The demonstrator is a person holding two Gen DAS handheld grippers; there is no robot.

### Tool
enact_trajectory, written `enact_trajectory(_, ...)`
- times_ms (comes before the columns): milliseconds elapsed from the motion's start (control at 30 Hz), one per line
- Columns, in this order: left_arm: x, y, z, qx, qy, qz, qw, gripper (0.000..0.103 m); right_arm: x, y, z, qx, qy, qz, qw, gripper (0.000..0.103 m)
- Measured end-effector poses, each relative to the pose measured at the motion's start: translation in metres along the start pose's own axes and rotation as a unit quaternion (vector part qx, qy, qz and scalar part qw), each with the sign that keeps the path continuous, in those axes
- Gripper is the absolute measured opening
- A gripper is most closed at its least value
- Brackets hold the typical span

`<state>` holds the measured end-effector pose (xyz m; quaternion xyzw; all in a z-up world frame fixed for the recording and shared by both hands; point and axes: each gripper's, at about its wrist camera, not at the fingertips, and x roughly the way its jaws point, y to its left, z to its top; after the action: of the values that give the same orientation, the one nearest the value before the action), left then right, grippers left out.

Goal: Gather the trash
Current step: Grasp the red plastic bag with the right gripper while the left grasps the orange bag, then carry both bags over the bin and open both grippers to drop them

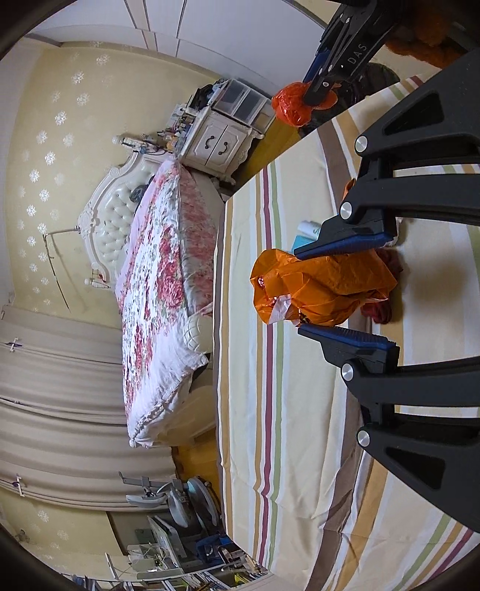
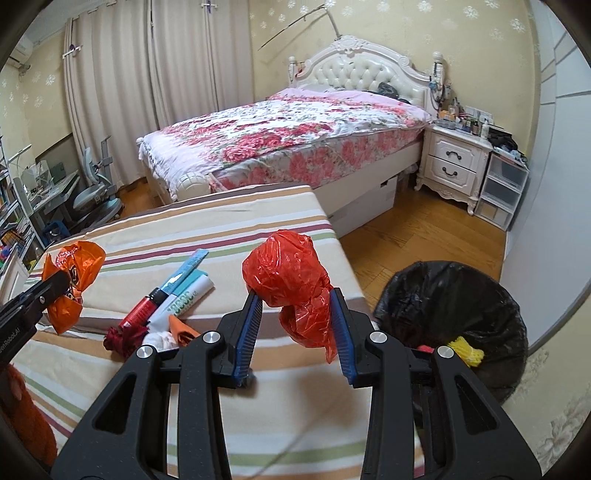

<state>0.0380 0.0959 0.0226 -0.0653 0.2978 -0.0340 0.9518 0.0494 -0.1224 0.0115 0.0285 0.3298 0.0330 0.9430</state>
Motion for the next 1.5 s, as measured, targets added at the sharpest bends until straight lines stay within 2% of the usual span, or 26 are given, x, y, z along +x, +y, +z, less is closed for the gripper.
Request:
enact_trajectory(367, -0.001, -0.083, -0.006, 0.065, -0.004, -0.065, 0.9958, 0.036, -0.030, -0.065, -0.017, 0.045, -0.015, -0.052, 0.998, 0.037)
enact_trajectory(700, 0.023, -0.159, -0.012, 0.121, 0.008, -0.101, 0.9874, 0.036, -0.036, -0.124, -0.031, 0.093, -0.020, -0.097, 0.991, 0.037)
enact_trajectory(1100, 0.053, -0.223, -0.021, 0.163, 0.028, -0.119, 0.9791, 0.036, -0.026, -0.176, -0.043, 0.133, -0.011, -0.139, 0.981, 0.037)
enact_trajectory(1500, 0.090, -0.256, -0.027, 0.181, 0.056, -0.125, 0.9738, 0.036, -0.014, -0.199, -0.046, 0.150, -0.001, -0.156, 0.976, 0.037)
